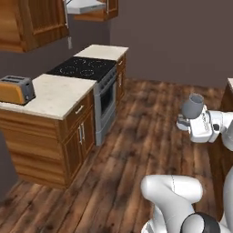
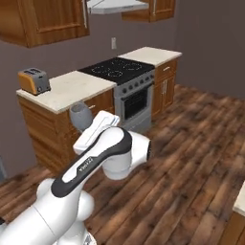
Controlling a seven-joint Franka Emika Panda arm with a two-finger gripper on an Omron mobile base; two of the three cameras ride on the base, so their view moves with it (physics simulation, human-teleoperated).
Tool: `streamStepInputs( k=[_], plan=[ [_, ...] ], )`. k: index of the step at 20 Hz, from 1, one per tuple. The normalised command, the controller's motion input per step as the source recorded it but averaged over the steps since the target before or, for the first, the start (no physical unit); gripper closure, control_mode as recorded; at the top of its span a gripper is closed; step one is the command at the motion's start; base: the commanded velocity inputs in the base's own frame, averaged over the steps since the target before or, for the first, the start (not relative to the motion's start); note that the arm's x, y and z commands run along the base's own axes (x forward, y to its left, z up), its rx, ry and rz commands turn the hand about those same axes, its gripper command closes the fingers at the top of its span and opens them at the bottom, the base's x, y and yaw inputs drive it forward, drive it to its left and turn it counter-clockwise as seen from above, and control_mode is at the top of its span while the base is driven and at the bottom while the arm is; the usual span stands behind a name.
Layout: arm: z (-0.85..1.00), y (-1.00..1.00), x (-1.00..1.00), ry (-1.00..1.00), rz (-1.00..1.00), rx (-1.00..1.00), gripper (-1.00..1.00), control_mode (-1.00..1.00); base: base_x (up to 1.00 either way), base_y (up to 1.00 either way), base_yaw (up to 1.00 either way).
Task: Retrieve the wine glasses from the counter and place one next to each plate.
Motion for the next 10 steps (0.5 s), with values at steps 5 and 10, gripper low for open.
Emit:
streamStepInputs(
  k=[5, 10],
  plan=[
    [0.0, 0.0, 0.0, 0.0, 0.0, 0.0, 1.0, 1.0, 1.0, 0.34, -0.58],
    [0.0, 0.0, 0.0, 0.0, 0.0, 0.0, 1.0, 1.0, 1.0, 0.13, -0.49]
  ],
)
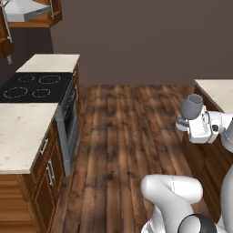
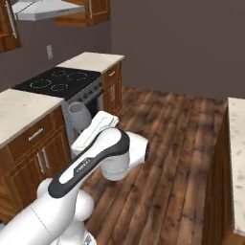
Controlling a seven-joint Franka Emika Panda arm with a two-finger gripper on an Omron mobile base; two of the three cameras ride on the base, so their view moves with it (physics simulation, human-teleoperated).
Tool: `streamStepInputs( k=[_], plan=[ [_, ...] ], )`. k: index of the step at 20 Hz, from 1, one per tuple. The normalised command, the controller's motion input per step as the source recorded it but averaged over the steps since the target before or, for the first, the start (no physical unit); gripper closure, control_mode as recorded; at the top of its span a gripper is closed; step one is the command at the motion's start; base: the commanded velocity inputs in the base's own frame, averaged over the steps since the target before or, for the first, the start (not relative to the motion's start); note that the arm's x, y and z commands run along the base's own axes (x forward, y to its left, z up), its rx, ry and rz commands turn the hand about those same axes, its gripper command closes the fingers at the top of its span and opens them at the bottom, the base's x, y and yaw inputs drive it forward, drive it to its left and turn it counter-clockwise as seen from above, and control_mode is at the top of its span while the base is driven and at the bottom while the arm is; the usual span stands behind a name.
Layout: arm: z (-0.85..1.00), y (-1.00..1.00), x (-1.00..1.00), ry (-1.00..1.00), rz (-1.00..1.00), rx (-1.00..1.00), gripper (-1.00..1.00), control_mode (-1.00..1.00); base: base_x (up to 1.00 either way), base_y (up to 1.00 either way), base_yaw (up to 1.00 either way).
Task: Retrieve the wine glasses from the counter and place one next to each plate.
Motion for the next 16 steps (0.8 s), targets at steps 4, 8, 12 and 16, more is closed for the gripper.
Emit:
streamStepInputs(
  k=[4, 8, 12, 16],
  plan=[
    [0.0, 0.0, 0.0, 0.0, 0.0, 0.0, 1.0, 1.0, 1.0, -0.1, -0.23],
    [0.0, 0.0, 0.0, 0.0, 0.0, 0.0, 1.0, 1.0, 1.0, 0.01, -0.27],
    [0.0, 0.0, 0.0, 0.0, 0.0, 0.0, 1.0, 1.0, 1.0, 0.23, -0.27],
    [0.0, 0.0, 0.0, 0.0, 0.0, 0.0, 1.0, 1.0, 1.0, 0.51, -0.29]
  ],
)
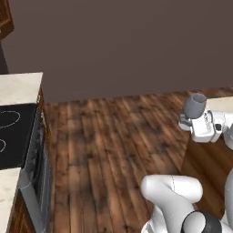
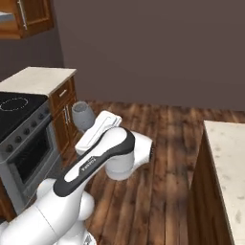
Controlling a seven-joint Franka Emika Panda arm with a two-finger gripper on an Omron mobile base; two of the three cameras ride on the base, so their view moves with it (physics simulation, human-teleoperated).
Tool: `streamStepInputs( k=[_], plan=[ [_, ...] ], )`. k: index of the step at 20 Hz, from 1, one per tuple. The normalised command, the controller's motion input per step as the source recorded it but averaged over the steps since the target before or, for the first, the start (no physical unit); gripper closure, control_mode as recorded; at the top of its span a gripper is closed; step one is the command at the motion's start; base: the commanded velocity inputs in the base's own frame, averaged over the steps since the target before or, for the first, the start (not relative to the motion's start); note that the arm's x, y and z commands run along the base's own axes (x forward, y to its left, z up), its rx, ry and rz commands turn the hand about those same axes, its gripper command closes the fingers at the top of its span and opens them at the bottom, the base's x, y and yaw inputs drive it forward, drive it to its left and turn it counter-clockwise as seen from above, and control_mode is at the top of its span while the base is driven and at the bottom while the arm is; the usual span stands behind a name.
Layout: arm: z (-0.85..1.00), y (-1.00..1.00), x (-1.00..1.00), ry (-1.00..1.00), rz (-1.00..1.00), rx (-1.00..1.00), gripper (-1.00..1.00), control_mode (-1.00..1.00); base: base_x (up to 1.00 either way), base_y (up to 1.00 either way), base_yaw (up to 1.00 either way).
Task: Retrieve the wine glasses from the counter and place one next to each plate.
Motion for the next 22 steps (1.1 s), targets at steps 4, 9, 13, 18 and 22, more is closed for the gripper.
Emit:
streamStepInputs(
  k=[4, 9, 13, 18, 22],
  plan=[
    [0.0, 0.0, 0.0, 0.0, 0.0, 0.0, 1.0, 1.0, 1.0, 0.91, -0.34],
    [0.0, 0.0, 0.0, 0.0, 0.0, 0.0, 1.0, 1.0, 1.0, 0.89, -0.33],
    [0.0, 0.0, 0.0, 0.0, 0.0, 0.0, 1.0, 1.0, 1.0, 0.23, -0.32],
    [0.0, 0.0, 0.0, 0.0, 0.0, 0.0, 1.0, 1.0, 1.0, -0.15, -0.18],
    [0.0, 0.0, 0.0, 0.0, 0.0, 0.0, 1.0, 1.0, 1.0, 0.0, -0.18]
  ],
)
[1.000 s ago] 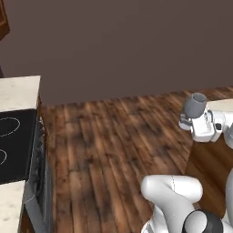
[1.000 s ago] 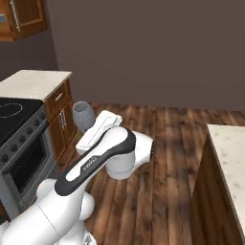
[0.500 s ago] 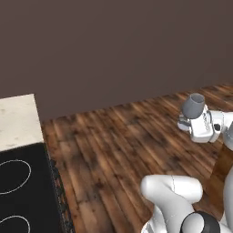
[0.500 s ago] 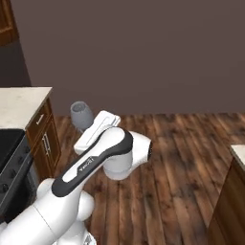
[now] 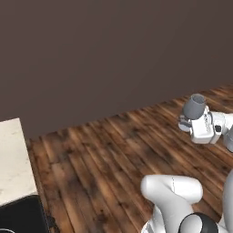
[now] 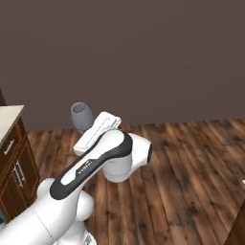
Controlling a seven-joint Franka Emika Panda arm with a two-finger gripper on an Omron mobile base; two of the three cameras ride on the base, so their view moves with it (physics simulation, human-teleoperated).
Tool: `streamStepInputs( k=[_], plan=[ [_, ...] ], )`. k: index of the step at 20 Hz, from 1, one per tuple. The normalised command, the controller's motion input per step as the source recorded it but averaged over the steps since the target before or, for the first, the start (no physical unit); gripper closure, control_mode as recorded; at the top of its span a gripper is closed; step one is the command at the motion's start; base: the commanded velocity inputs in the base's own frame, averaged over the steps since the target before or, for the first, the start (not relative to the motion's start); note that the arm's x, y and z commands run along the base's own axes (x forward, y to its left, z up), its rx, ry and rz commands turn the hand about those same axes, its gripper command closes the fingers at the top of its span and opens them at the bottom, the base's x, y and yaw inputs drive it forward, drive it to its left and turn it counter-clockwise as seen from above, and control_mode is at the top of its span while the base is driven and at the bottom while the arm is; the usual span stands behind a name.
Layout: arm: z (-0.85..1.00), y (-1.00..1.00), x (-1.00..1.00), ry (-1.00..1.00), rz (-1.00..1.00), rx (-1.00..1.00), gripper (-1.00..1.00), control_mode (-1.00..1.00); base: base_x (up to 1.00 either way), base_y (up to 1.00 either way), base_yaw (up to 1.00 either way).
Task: Retrieve the wine glasses from the counter and place one next to each plate.
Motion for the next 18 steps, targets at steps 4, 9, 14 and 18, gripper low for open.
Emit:
streamStepInputs(
  k=[4, 9, 14, 18],
  plan=[
    [0.0, 0.0, 0.0, 0.0, 0.0, 0.0, 1.0, 1.0, 1.0, 0.0, -0.2],
    [0.0, 0.0, 0.0, 0.0, 0.0, 0.0, 1.0, 1.0, 1.0, -0.34, -0.17],
    [0.0, 0.0, 0.0, 0.0, 0.0, 0.0, 1.0, 1.0, 1.0, -0.02, -0.45],
    [0.0, 0.0, 0.0, 0.0, 0.0, 0.0, 1.0, 1.0, 1.0, 0.41, -0.67]
  ],
)
